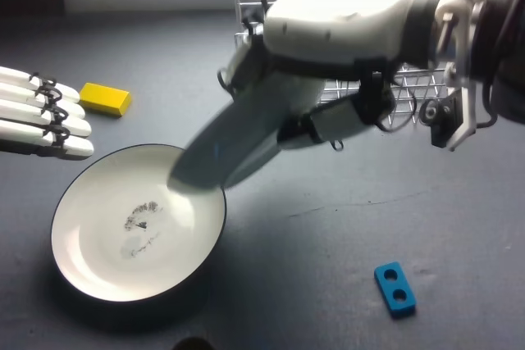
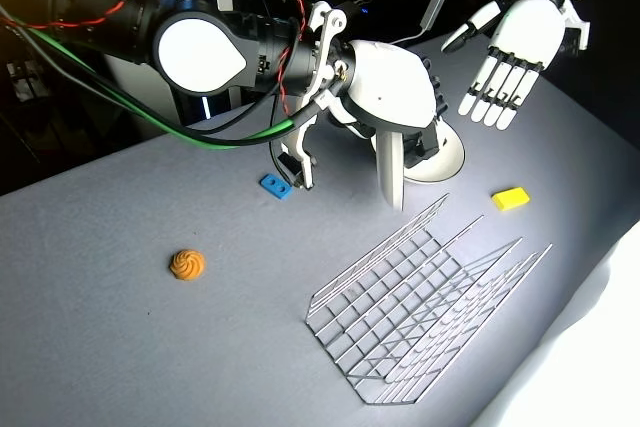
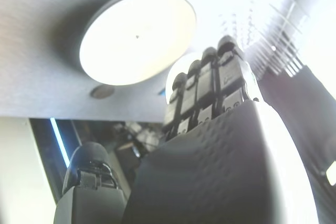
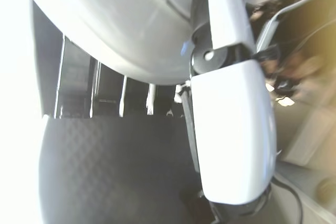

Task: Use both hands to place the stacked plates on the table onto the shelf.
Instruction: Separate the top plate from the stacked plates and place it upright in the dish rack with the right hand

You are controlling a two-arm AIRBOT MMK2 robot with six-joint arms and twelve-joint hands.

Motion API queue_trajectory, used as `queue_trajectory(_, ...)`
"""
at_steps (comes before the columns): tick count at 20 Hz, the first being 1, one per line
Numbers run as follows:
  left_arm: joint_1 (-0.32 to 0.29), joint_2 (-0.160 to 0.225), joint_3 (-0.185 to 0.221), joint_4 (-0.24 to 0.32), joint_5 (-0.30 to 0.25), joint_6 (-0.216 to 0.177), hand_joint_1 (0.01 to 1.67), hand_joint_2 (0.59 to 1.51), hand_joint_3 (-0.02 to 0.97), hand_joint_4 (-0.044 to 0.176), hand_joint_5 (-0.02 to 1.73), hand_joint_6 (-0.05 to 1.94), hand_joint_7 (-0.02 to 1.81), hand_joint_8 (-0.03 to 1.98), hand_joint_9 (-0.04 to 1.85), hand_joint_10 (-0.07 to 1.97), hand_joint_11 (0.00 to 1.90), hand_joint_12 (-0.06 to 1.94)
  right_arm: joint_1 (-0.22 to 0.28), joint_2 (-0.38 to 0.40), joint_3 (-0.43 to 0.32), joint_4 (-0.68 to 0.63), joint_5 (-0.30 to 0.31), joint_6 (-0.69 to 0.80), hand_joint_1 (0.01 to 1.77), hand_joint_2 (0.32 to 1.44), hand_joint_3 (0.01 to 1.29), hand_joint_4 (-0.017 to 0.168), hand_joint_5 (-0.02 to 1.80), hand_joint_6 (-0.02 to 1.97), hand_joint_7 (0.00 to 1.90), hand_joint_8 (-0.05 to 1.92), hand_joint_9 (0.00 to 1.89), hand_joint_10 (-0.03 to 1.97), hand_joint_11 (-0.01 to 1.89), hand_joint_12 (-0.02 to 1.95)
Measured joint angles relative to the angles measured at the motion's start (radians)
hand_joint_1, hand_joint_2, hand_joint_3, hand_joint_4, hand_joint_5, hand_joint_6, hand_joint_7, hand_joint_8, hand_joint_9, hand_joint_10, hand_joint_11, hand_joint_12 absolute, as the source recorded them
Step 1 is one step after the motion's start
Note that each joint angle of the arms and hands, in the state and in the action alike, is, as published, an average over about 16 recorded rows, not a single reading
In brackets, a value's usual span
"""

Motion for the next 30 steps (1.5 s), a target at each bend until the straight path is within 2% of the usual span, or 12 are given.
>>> queue_trajectory(6, 0.023, -0.012, 0.002, 0.005, 0.019, 0.0, 0.01, 1.098, 0.021, -0.001, 0.02, 0.0, 0.02, 0.01, 0.01, 0.01, 0.01, 0.01, 0.03, 0.015, -0.001, 0.0, 0.032, 0.074, 1.22, 1.01, 0.02, 0.019, 0.92, 1.08, 1.02, 0.91, 1.21, 0.02, 0.81, 0.96)
queue_trajectory(13, 0.061, -0.032, 0.002, 0.004, 0.041, 0.001, 0.02, 1.099, 0.021, -0.001, 0.02, 0.0, 0.01, 0.01, 0.01, 0.01, 0.01, 0.01, 0.052, 0.017, 0.016, 0.052, 0.082, 0.034, 1.22, 1.01, 0.02, 0.019, 0.92, 1.07, 1.03, 0.91, 1.21, 0.02, 0.81, 0.96)
queue_trajectory(22, 0.102, -0.059, 0.001, 0.002, 0.06, 0.016, 0.02, 1.101, 0.021, -0.001, 0.02, 0.0, 0.02, 0.01, 0.02, 0.0, 0.01, 0.01, 0.059, 0.025, 0.074, 0.161, 0.143, -0.043, 1.22, 1.01, 0.02, 0.016, 0.9, 1.08, 1.02, 0.93, 1.22, 0.02, 0.81, 0.96)
queue_trajectory(30, 0.127, -0.078, 0.001, 0.0, 0.07, 0.036, 0.02, 1.105, 0.021, 0.0, 0.02, 0.0, 0.02, 0.01, 0.02, 0.0, 0.01, 0.01, 0.077, 0.037, 0.13, 0.199, 0.153, -0.013, 1.22, 1.01, 0.01, 0.011, 0.88, 1.1, 1.02, 0.97, 1.22, 0.02, 0.81, 0.97)
